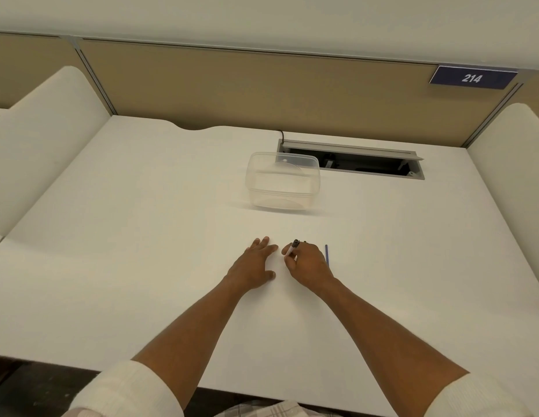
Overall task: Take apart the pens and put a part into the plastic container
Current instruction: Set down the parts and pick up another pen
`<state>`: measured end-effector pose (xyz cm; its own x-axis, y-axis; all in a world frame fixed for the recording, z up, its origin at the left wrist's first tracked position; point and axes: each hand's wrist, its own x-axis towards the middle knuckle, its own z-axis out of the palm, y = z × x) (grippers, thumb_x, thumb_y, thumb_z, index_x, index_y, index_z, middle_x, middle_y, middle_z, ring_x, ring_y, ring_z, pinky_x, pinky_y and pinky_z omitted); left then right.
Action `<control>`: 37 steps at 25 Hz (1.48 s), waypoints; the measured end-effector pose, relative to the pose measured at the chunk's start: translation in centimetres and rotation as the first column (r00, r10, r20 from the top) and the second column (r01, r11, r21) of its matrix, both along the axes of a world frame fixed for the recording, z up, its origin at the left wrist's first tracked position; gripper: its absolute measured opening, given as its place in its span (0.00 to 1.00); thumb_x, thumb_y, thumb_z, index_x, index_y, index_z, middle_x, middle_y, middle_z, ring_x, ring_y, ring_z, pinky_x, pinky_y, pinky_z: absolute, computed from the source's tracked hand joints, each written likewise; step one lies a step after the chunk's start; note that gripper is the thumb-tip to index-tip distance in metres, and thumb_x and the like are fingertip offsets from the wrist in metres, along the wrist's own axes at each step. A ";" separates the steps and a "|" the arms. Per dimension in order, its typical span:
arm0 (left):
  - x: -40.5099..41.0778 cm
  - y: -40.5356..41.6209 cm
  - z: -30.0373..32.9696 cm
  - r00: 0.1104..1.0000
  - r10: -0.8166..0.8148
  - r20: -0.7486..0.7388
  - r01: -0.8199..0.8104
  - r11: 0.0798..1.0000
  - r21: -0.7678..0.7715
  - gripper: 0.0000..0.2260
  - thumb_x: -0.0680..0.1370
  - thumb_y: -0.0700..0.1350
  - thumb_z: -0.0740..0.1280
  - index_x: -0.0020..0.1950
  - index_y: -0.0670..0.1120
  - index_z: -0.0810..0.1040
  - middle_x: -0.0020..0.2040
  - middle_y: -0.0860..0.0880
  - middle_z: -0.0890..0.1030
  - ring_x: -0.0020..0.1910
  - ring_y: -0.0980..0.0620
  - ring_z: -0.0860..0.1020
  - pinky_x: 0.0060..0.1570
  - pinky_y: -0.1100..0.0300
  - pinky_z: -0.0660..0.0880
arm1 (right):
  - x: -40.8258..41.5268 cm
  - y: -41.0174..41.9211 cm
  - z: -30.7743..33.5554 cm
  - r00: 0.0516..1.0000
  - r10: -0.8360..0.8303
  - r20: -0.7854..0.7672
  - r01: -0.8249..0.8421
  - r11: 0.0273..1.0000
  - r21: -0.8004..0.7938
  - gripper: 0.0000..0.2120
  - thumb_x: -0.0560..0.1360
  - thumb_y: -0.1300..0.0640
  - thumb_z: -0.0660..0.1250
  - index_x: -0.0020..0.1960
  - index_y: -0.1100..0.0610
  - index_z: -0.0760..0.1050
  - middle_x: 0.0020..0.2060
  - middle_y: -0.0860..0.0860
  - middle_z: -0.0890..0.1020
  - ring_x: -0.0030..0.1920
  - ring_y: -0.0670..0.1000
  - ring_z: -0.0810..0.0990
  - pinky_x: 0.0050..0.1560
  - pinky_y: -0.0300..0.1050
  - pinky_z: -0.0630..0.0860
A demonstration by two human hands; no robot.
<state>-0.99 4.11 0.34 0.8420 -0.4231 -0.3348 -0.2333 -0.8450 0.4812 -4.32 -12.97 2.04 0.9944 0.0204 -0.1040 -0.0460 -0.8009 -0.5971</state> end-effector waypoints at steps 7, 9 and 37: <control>0.0 -0.1 0.1 1.000 0.010 -0.002 -0.010 1.000 0.010 0.34 0.75 0.47 0.71 0.77 0.54 0.59 0.80 0.52 0.50 0.79 0.52 0.47 0.76 0.49 0.55 | -0.2 -0.1 0.2 1.000 -0.016 -0.010 0.016 1.000 -0.010 0.11 0.77 0.58 0.61 0.51 0.59 0.82 0.48 0.54 0.85 0.50 0.56 0.82 0.52 0.51 0.77; -0.1 -0.1 0.1 1.000 0.008 -0.002 -0.008 1.000 0.011 0.34 0.75 0.47 0.71 0.77 0.53 0.59 0.80 0.52 0.50 0.79 0.52 0.47 0.76 0.49 0.55 | -0.4 -0.2 0.1 1.000 -0.011 -0.024 0.011 1.000 -0.005 0.11 0.76 0.59 0.62 0.50 0.58 0.82 0.47 0.54 0.85 0.50 0.55 0.82 0.51 0.50 0.78; -0.1 -2.5 0.3 0.982 0.173 0.080 -0.155 0.970 -0.189 0.09 0.72 0.48 0.73 0.51 0.51 0.82 0.51 0.53 0.79 0.56 0.52 0.72 0.50 0.57 0.73 | 0.5 -0.9 1.6 0.984 -0.053 -0.168 0.082 0.982 0.168 0.13 0.78 0.48 0.64 0.47 0.55 0.83 0.41 0.52 0.85 0.43 0.52 0.82 0.49 0.50 0.78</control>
